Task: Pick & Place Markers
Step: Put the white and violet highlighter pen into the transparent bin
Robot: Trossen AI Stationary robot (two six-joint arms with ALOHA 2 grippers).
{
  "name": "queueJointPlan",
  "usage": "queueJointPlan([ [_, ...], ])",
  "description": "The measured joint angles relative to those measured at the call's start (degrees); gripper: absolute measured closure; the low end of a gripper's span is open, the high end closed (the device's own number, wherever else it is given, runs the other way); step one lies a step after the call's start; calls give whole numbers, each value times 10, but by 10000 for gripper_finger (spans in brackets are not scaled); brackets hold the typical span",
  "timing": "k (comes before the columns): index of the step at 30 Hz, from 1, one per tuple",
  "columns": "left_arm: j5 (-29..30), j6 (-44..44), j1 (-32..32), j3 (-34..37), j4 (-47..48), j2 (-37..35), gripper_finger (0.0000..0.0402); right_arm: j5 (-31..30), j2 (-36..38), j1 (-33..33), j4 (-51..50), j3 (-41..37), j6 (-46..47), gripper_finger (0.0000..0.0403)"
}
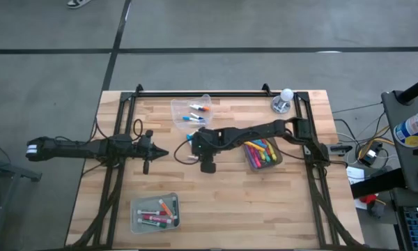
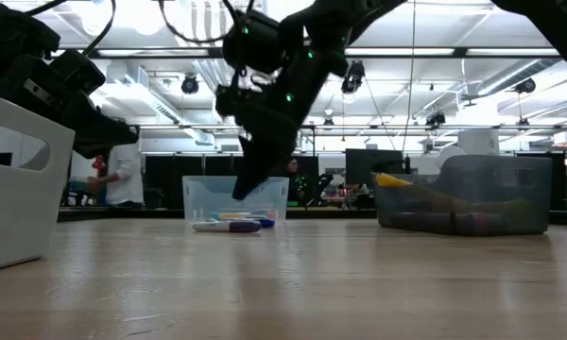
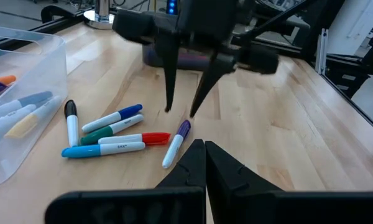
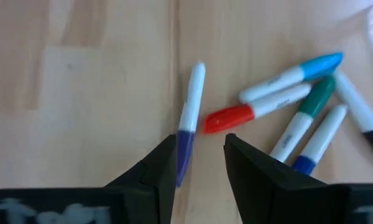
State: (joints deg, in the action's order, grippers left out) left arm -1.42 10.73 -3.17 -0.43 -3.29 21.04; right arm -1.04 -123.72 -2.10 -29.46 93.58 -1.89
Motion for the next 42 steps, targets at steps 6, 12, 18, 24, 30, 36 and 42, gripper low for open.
queueJointPlan([
  [6, 0, 0, 0, 0, 0, 0, 401, -1, -1, 1, 56, -39, 8, 278],
  [12, 0, 0, 0, 0, 0, 0, 401, -1, -1, 3, 98, -72, 13, 275],
  [18, 0, 0, 0, 0, 0, 0, 401, -1, -1, 5, 124, -100, 18, 287],
  [24, 0, 0, 0, 0, 0, 0, 401, 0, -1, 5, 128, -109, 23, 308],
  [30, 0, 0, 0, 0, 0, 0, 401, -4, -1, 10, 123, -104, 14, 349],
  [36, 0, 0, 0, 0, 0, 0, 401, -6, 0, 12, 102, -83, 2, 356],
  [42, 0, 0, 0, 0, 0, 0, 401, -29, 3, 12, 54, -39, -9, 357],
])
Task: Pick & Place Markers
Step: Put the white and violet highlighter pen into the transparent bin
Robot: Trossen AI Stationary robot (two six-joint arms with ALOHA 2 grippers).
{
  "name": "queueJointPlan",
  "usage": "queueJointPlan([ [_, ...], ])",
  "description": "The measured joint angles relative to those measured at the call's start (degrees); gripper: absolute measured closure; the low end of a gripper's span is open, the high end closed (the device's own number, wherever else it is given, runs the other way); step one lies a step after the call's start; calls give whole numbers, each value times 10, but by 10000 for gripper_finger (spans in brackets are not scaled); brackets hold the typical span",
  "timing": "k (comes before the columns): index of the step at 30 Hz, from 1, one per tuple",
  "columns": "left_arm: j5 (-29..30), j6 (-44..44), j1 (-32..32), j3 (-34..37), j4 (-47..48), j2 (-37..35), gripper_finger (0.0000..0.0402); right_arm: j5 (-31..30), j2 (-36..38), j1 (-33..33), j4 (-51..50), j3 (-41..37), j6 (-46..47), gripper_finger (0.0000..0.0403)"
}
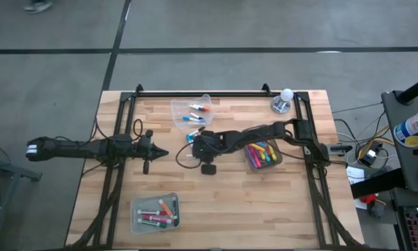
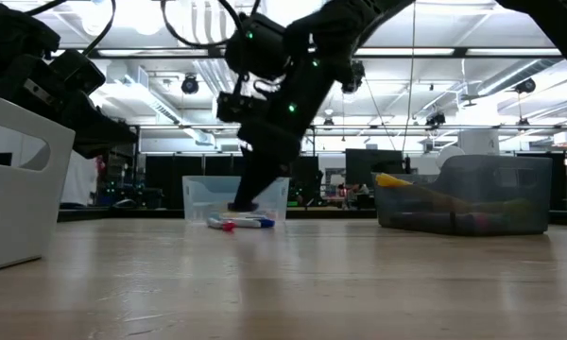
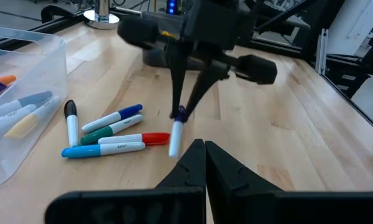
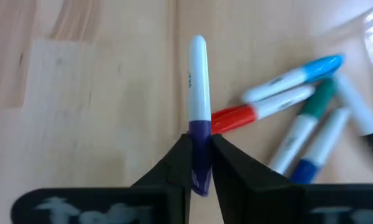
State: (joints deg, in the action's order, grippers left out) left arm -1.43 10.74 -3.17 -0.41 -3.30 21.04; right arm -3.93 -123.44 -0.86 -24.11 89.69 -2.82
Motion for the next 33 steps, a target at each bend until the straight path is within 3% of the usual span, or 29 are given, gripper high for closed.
queueJointPlan([
  [12, 0, 0, 0, 0, 0, 0, 401, -100, 1, -10, -114, 138, -56, 385],
  [19, 0, 0, 0, 0, 0, 0, 401, -82, 1, -19, -233, 208, -12, 394],
  [25, 0, 0, 0, 0, 0, 0, 401, -82, 1, -16, -284, 169, 26, 383],
  [33, 0, 0, 0, 0, 0, 0, 401, -91, -1, -18, -247, 72, 27, 293],
])
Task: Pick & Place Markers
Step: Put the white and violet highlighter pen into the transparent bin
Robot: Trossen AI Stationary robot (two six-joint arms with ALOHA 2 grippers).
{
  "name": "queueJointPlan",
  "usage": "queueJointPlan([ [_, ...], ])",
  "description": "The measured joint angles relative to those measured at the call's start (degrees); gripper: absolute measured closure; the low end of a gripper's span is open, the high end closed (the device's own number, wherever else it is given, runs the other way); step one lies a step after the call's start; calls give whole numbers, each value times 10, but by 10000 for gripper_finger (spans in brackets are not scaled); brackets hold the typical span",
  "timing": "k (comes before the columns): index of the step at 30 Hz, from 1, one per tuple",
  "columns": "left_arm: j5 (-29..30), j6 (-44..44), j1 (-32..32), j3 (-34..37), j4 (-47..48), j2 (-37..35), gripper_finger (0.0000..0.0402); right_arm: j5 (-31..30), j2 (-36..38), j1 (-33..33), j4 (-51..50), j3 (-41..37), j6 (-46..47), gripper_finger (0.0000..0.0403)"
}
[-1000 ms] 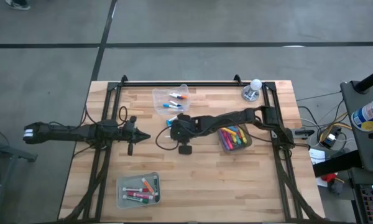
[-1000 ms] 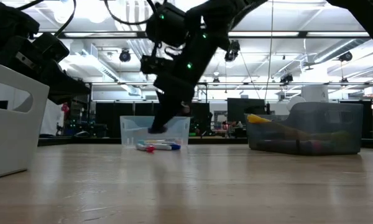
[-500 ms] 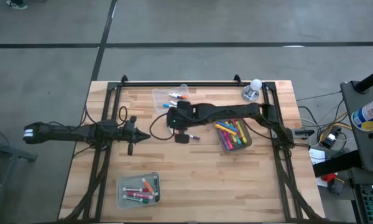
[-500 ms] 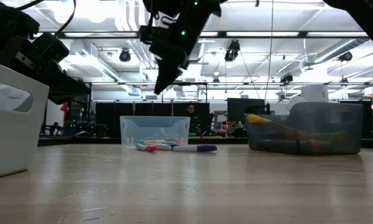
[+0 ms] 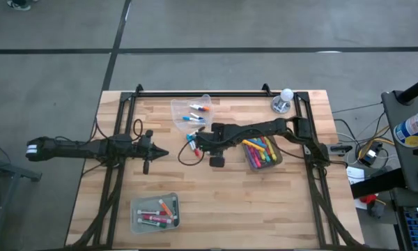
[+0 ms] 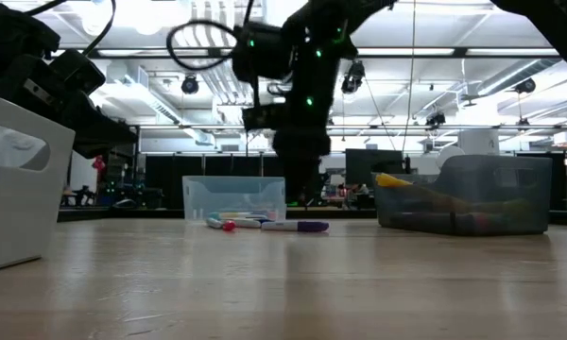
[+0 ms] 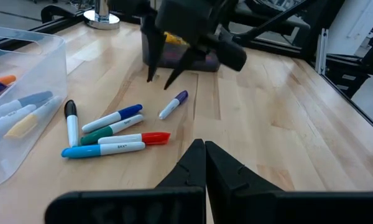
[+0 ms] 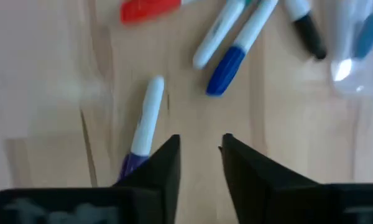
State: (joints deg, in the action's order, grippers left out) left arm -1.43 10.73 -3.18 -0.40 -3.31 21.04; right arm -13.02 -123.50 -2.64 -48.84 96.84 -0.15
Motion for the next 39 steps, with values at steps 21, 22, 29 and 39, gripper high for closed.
queueJointPlan([
  [21, 0, 0, 0, 0, 0, 0, 401, 0, 6, 0, 40, -57, 39, 258],
  [22, 0, 0, 0, 0, 0, 0, 401, 0, 8, 1, 40, -53, 44, 260],
  [29, 0, 0, 0, 0, 0, 0, 401, 33, 20, 17, 38, -51, 73, 268],
  [39, 0, 0, 0, 0, 0, 0, 401, 51, -14, 16, 47, -52, 70, 267],
])
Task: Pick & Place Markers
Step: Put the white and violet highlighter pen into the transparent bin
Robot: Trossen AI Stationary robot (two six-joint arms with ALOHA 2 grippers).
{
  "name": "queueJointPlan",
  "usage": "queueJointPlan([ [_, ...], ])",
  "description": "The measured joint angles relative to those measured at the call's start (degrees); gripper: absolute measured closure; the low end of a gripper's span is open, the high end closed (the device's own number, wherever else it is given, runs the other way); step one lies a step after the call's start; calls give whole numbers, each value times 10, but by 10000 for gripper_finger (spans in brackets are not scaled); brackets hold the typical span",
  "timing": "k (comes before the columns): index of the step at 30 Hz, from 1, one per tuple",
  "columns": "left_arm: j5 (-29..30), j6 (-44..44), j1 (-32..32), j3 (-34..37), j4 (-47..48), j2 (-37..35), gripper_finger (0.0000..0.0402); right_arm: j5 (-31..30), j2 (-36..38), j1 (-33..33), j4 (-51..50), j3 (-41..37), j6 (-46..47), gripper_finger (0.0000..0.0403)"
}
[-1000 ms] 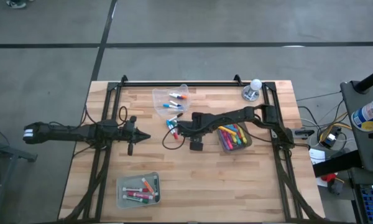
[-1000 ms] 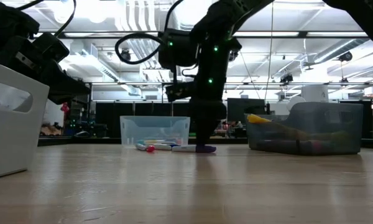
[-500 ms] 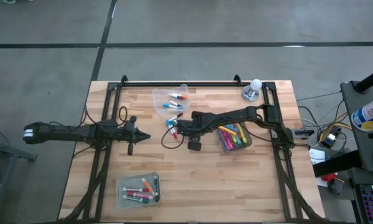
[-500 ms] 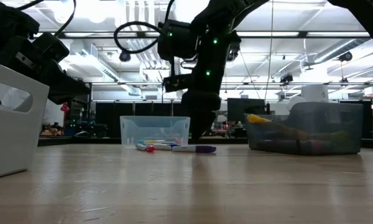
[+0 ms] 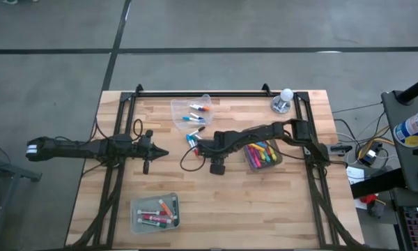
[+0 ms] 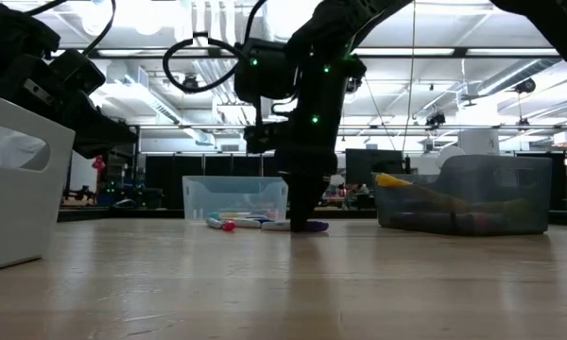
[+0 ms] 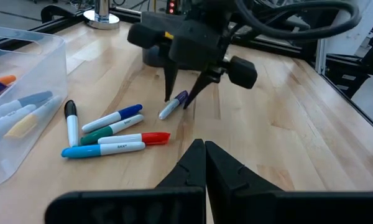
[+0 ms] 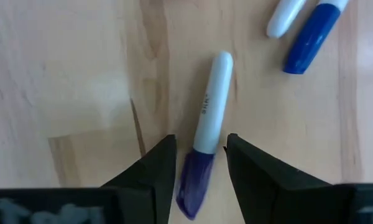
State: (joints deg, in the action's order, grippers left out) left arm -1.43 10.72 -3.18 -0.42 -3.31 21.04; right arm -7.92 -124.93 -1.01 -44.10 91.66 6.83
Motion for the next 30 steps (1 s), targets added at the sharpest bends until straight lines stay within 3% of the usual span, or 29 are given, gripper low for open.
queueJointPlan([
  [6, 0, 0, 0, 0, 0, 0, 401, -4, -5, 0, 1, 1, -8, 283],
  [15, 0, 0, 0, 0, 0, 0, 401, -8, -6, 0, 20, 0, -42, 377],
  [24, 0, 0, 0, 0, 0, 0, 401, -33, -7, -2, 14, 42, -92, 361],
  [30, 0, 0, 0, 0, 0, 0, 401, -131, -4, -2, -3, 126, -155, 367],
])
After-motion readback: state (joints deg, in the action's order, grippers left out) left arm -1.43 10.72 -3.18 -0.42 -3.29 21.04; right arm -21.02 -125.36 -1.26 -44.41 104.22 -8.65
